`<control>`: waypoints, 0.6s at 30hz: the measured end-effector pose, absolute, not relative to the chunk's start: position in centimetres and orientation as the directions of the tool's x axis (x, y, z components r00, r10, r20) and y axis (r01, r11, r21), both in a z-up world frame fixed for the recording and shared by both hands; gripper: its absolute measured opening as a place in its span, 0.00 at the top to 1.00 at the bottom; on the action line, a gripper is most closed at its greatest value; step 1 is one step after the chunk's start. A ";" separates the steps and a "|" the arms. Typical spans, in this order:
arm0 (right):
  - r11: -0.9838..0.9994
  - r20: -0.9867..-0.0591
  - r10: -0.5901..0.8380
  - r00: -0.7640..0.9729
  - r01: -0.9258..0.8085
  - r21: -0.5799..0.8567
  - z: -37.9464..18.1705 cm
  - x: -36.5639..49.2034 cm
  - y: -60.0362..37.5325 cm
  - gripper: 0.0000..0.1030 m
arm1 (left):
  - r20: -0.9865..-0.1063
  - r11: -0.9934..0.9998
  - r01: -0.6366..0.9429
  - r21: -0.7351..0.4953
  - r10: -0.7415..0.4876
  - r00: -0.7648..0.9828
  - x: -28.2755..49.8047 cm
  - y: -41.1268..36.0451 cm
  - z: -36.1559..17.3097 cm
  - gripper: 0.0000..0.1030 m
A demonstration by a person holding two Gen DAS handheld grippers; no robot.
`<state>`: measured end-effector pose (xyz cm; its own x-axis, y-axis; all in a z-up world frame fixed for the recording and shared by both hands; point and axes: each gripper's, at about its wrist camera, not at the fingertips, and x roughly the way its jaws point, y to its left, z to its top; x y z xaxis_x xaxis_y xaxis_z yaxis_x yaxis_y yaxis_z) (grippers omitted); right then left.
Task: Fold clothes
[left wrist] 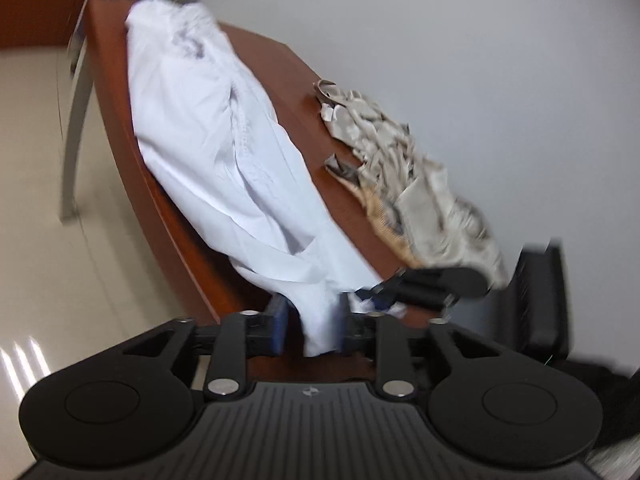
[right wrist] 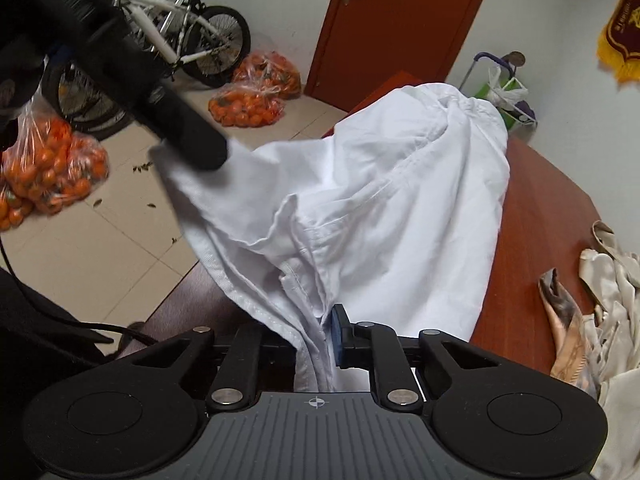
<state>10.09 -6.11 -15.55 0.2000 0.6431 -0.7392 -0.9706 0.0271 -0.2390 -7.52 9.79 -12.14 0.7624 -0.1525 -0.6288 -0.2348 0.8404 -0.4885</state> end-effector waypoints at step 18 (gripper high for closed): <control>0.064 -0.735 0.656 0.171 -0.983 -0.172 -11.5 12.6 -4.5 0.84 | -0.601 0.969 0.101 0.225 0.056 0.798 -6.5 2.7 -14.6 0.11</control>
